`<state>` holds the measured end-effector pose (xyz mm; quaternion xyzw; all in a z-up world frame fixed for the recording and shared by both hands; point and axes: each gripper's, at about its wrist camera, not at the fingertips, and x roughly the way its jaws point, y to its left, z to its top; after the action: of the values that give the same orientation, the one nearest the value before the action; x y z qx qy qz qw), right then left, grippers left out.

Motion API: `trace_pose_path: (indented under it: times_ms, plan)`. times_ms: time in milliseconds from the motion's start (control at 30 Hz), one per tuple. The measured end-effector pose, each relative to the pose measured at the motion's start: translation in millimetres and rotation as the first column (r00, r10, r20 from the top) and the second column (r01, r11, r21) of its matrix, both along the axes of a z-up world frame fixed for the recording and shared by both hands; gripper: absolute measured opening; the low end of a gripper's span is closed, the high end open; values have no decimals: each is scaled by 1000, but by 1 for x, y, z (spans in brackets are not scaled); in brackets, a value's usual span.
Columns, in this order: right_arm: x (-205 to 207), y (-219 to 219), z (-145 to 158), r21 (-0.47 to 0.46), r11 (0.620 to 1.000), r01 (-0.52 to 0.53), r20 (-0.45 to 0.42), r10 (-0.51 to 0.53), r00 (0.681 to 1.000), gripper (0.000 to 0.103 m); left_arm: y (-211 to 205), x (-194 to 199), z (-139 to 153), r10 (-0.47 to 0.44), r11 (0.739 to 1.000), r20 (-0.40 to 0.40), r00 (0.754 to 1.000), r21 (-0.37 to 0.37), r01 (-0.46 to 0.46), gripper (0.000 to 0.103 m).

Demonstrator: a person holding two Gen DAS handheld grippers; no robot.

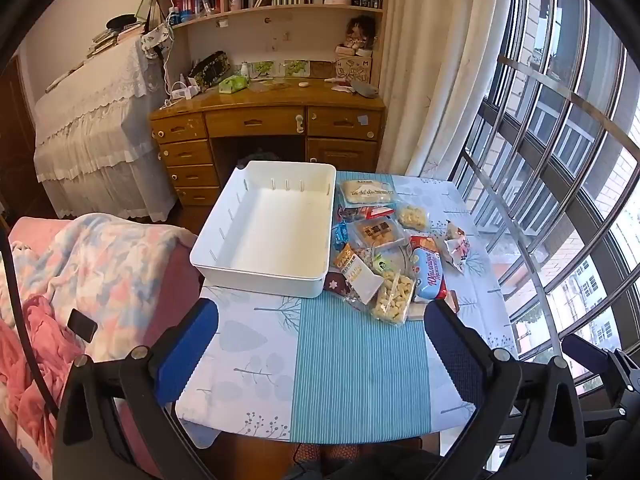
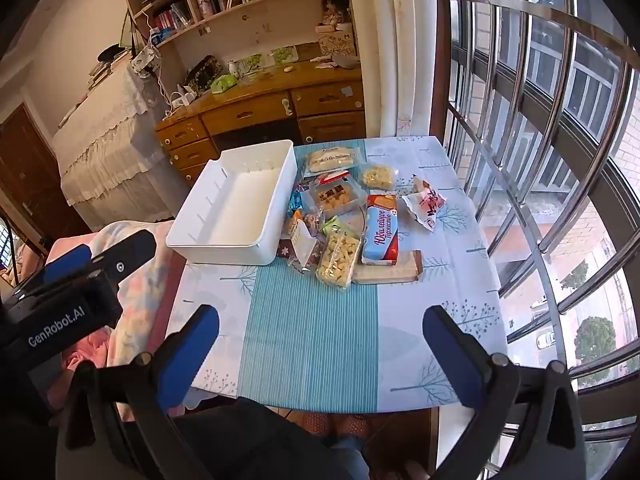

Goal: Organize snacks
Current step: 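Move both tools toward the snack pile beside the white tray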

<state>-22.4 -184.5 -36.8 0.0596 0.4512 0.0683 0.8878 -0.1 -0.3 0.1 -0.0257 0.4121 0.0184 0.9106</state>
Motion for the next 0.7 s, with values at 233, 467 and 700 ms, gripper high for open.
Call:
trace_pose_path:
  times_ms: [233,467,700]
  plan:
    - [-2,2,0,0,1000,-1,2,1,1000,102,-1,1,-1,8,1000,-3,1000,-7,-8,102]
    - [-5,2,3,-3,1000,5,1,-5,1000,102,0,-2,-2,9,1000,-1,1000,-12,-9,102]
    - [-12,12,-2,-10,1000,4,4,-4,1000,102,11,-16,-4,0,1000,3,1000,-29,0,102]
